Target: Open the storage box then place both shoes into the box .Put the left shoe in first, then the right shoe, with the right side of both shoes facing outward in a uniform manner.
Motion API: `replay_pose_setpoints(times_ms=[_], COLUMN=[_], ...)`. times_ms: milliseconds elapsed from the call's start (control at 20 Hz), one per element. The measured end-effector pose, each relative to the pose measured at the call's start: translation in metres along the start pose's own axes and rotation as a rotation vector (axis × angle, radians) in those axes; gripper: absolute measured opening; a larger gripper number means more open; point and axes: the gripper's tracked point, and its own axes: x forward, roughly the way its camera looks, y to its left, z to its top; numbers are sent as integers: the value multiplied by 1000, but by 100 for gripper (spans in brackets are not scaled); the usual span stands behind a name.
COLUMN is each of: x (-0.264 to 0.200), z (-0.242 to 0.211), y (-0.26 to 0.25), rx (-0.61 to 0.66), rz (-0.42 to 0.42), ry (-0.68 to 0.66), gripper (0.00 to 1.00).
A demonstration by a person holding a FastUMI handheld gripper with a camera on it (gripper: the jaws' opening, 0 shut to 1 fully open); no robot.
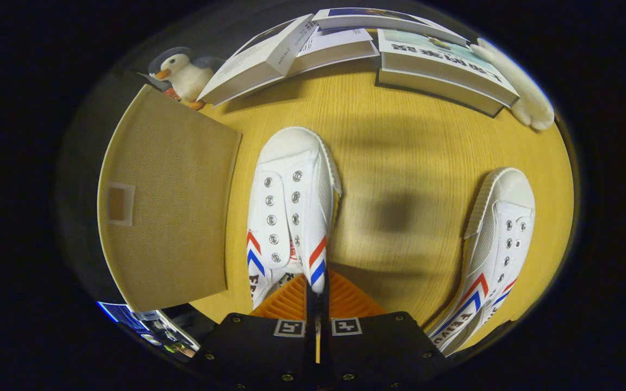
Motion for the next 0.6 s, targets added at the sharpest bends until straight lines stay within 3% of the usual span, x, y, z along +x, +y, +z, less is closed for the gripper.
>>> replay_pose_setpoints(times_ms=[300, 600], x=[-36, -109], z=[2, 11], y=[10, 20], rx=[6, -14], rz=[24, 7], ry=[-7, -68], gripper=[3, 3])
